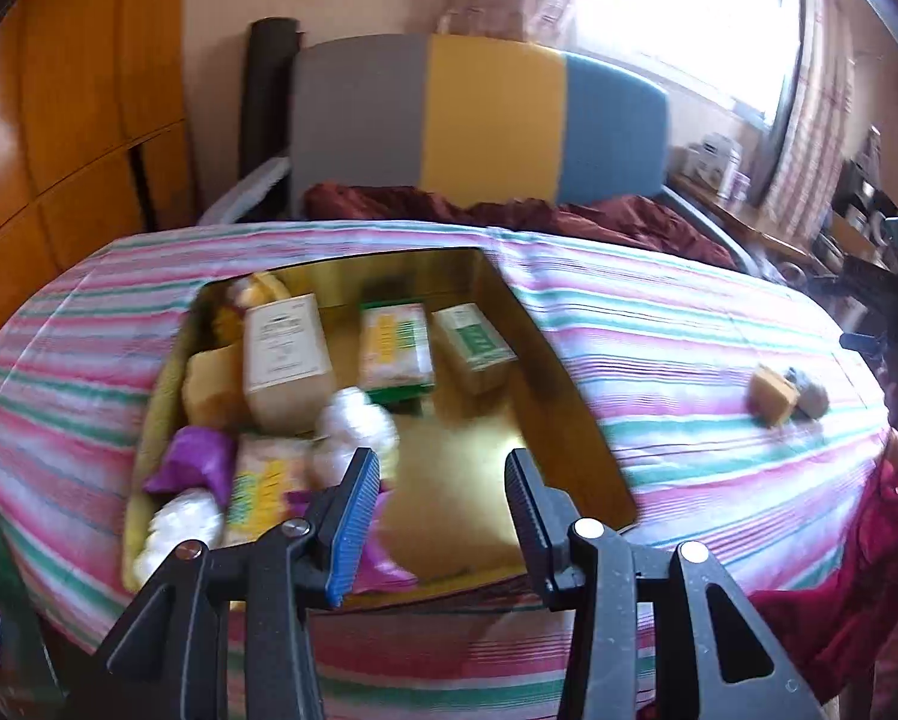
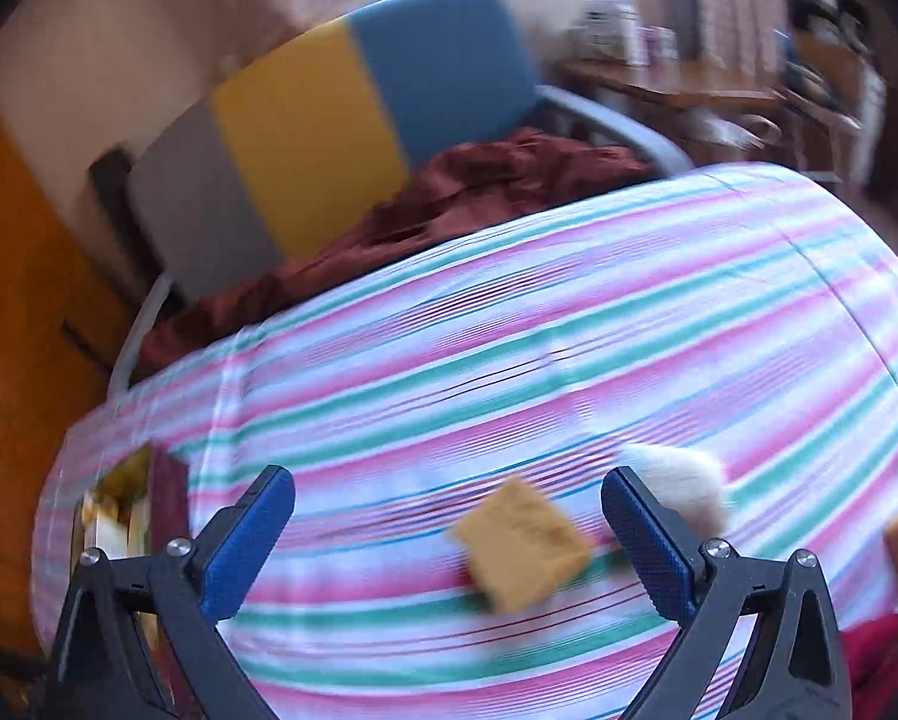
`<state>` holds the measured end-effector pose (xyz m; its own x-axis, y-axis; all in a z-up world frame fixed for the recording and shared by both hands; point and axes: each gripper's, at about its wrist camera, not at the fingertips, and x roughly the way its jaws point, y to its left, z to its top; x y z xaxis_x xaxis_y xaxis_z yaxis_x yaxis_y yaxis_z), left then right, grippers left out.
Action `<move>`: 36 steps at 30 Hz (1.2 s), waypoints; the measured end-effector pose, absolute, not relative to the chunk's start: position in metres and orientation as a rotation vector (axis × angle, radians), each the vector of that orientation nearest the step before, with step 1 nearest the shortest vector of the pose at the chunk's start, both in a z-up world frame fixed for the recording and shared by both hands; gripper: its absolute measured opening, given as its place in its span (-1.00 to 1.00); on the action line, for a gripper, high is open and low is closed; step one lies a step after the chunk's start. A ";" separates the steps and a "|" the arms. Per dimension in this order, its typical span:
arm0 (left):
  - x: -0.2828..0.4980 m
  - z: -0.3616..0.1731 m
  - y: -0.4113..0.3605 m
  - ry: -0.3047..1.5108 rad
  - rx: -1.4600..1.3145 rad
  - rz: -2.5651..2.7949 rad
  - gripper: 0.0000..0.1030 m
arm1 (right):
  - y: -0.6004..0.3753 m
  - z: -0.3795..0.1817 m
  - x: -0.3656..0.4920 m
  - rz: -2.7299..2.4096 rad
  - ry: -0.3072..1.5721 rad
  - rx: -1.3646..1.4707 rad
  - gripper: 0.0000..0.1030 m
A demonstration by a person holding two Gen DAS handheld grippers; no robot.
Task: Organize objects
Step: 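Move both grippers back toward the yellow sponge and white sock, then grasp the yellow sponge with the left gripper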
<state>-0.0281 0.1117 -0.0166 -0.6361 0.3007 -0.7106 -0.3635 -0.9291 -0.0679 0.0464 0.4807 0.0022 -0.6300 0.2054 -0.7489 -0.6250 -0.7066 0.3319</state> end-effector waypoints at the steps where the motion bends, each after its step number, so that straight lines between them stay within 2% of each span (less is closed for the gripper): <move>1: -0.028 -0.015 0.120 0.133 -1.076 2.529 -0.15 | 0.496 -0.001 0.056 2.292 0.846 -0.936 1.00; 4: -0.026 -0.013 0.147 0.174 -1.047 2.469 -0.15 | 0.536 -0.020 0.088 2.182 0.970 -0.837 1.00; 9: -0.027 -0.017 0.202 0.242 -1.046 2.341 -0.15 | 0.573 -0.048 0.133 2.051 1.357 -0.640 1.00; 15: -0.033 -0.035 0.277 0.196 -1.157 2.100 -0.15 | 0.567 -0.052 0.123 2.060 1.403 -0.681 1.00; 20: -0.041 -0.053 0.334 0.100 -1.290 1.937 0.00 | 0.562 -0.056 0.109 2.083 1.402 -0.763 1.00; 24: -0.055 -0.065 0.371 -0.048 -1.423 1.845 0.10 | 0.565 -0.059 0.107 2.093 1.399 -0.767 1.00; 28: -0.072 -0.072 0.409 -0.212 -1.535 1.784 0.28 | 0.567 -0.059 0.111 2.106 1.424 -0.745 1.00; 31: -0.079 -0.073 0.436 -0.272 -1.569 1.798 0.61 | 0.569 -0.059 0.116 2.113 1.448 -0.716 1.00; 36: -0.084 -0.086 0.474 -0.239 -1.636 1.868 0.64 | 0.573 -0.057 0.124 2.113 1.496 -0.642 1.00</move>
